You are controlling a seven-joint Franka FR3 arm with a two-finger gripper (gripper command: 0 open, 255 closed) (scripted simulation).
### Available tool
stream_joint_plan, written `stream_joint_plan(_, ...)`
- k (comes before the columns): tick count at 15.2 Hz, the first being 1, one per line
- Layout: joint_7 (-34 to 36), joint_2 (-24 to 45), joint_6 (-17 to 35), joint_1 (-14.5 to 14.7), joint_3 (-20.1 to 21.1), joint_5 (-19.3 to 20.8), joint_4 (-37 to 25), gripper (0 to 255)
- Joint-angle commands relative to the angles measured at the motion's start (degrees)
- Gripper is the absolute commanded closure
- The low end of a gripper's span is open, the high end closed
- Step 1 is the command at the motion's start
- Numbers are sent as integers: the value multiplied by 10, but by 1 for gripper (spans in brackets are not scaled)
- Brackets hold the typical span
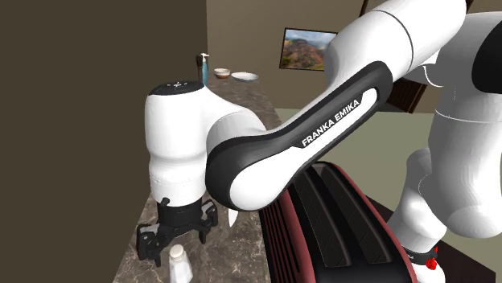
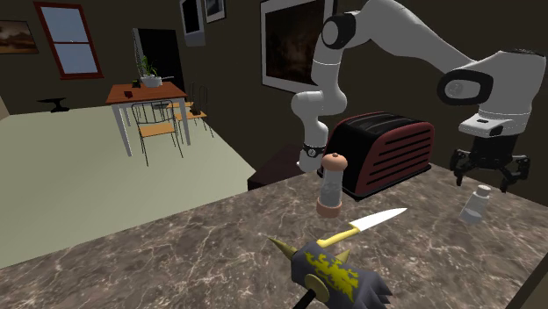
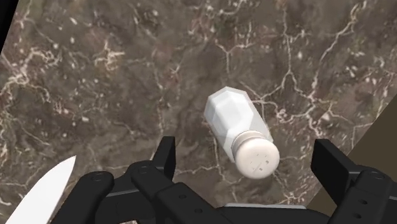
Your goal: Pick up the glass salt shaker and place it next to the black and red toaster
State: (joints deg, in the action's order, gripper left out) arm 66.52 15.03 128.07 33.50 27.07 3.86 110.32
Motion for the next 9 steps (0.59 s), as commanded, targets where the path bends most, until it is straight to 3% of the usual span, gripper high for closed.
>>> stream_joint_plan(1,-4,-11,-16,-3,2,-6,-6,0)
stream_joint_plan(4,-14,-38,-63,-9,5,-22,-29,0)
stream_joint_plan(9,-14,-38,-63,-9,5,-22,-29,0)
